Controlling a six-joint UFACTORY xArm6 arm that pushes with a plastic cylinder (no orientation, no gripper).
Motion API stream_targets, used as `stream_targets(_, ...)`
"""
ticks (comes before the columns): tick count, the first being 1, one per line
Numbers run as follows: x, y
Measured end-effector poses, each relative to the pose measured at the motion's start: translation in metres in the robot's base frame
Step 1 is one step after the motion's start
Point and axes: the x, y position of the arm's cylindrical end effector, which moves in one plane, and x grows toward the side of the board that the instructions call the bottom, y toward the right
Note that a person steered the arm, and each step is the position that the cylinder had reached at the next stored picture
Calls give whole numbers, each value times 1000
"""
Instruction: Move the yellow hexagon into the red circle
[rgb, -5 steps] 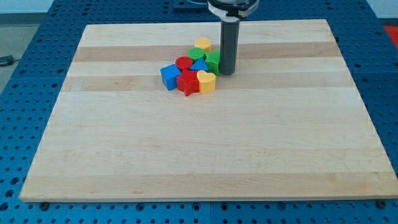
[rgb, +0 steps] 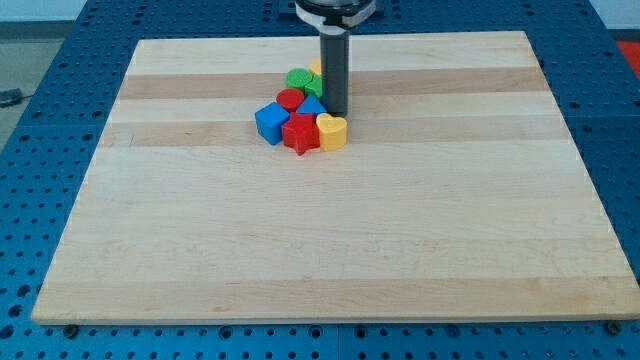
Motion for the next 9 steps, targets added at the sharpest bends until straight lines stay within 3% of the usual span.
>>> stream_targets(2,-15,57)
stream_targets(4,-91,46)
stream_targets(6,-98,-5)
stream_targets(8,-85,47)
stream_targets(9,-78,31)
